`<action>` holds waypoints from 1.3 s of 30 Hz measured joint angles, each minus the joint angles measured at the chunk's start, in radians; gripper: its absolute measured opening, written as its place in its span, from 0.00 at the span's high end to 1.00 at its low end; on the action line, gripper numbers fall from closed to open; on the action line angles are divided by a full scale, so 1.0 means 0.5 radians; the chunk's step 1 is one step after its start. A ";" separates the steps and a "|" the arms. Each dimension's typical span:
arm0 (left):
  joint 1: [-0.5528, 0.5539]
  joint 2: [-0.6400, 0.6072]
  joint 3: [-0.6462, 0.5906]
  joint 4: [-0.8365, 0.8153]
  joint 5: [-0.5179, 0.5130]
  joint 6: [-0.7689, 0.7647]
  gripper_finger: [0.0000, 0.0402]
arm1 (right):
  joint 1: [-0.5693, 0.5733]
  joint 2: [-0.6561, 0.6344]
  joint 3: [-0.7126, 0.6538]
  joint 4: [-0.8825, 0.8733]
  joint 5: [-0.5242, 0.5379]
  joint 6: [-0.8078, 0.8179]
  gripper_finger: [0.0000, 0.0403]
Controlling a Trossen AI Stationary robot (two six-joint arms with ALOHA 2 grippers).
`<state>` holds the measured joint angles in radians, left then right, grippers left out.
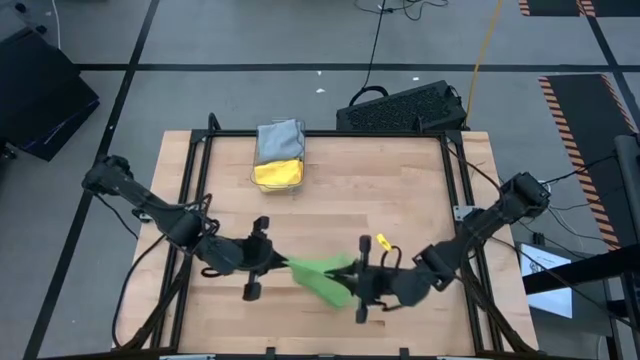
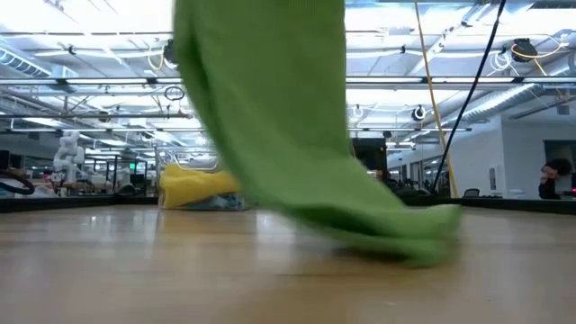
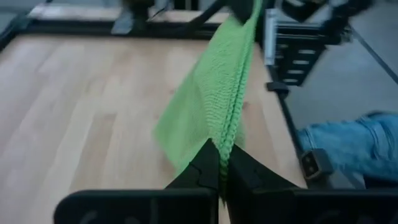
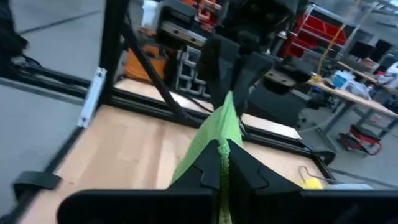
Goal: Fold microfiber towels
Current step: Fold the green towel on the table
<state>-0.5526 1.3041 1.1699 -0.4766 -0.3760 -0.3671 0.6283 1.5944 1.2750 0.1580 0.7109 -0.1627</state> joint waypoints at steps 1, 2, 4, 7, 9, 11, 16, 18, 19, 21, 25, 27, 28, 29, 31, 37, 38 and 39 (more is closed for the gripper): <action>-0.003 0.011 0.046 0.006 0.036 0.072 0.98 | 0.026 0.000 0.013 -0.002 0.002 0.019 1.00; -0.003 0.021 0.088 0.002 0.066 0.147 0.98 | 0.045 -0.001 0.026 -0.002 0.002 0.003 1.00; 0.003 0.027 0.162 -0.012 0.068 0.299 0.99 | 0.073 -0.002 0.032 0.005 0.008 -0.196 1.00; 0.100 0.024 0.201 -0.021 -0.005 0.472 0.99 | 0.060 -0.005 0.001 -0.001 0.134 -0.345 1.00; 0.212 0.025 0.197 -0.067 -0.068 0.532 0.99 | 0.013 -0.032 -0.034 -0.043 0.201 -0.353 1.00; 0.337 0.026 0.188 -0.102 -0.116 0.542 0.99 | -0.063 -0.070 -0.087 -0.070 0.205 -0.347 1.00; 0.639 0.052 0.064 -0.180 -0.138 0.589 0.98 | -0.299 -0.209 -0.344 -0.123 0.201 -0.278 1.00; 0.754 0.044 0.010 -0.148 -0.139 0.589 0.99 | -0.412 -0.289 -0.455 -0.112 0.186 -0.234 1.00; 0.811 0.043 -0.017 -0.125 -0.107 0.585 0.99 | -0.467 -0.333 -0.508 -0.096 0.143 -0.189 1.00; 0.897 0.046 -0.079 -0.072 0.028 0.574 0.99 | -0.563 -0.418 -0.613 -0.082 -0.031 -0.094 1.00; 0.946 0.043 -0.225 0.101 0.240 0.574 0.98 | -0.696 -0.497 -0.848 0.101 -0.410 0.139 1.00; 0.939 0.043 -0.300 0.143 0.314 0.570 0.99 | -0.731 -0.498 -0.963 0.271 -0.559 0.243 1.00; 0.928 0.043 -0.333 0.158 0.353 0.558 0.99 | -0.743 -0.494 -1.013 0.347 -0.634 0.296 1.00; 0.915 0.043 -0.365 0.169 0.389 0.546 0.99 | -0.752 -0.476 -1.058 0.433 -0.715 0.350 1.00; 0.890 0.041 -0.441 0.187 0.455 0.505 0.97 | -0.761 -0.431 -1.124 0.567 -0.866 0.409 1.00; 0.772 0.038 -0.650 0.364 0.531 0.418 0.99 | -0.757 -0.221 -1.155 0.760 -0.975 0.577 1.00; 0.755 0.039 -0.678 0.383 0.521 0.400 0.99 | -0.757 -0.171 -1.155 0.808 -0.975 0.611 1.00; 0.738 0.039 -0.699 0.397 0.497 0.380 0.98 | -0.757 -0.129 -1.155 0.842 -0.966 0.644 1.00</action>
<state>-0.1834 1.3235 0.8203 -0.2782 -0.1273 -0.1773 0.2501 1.5298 0.6975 0.5790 0.2281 0.1591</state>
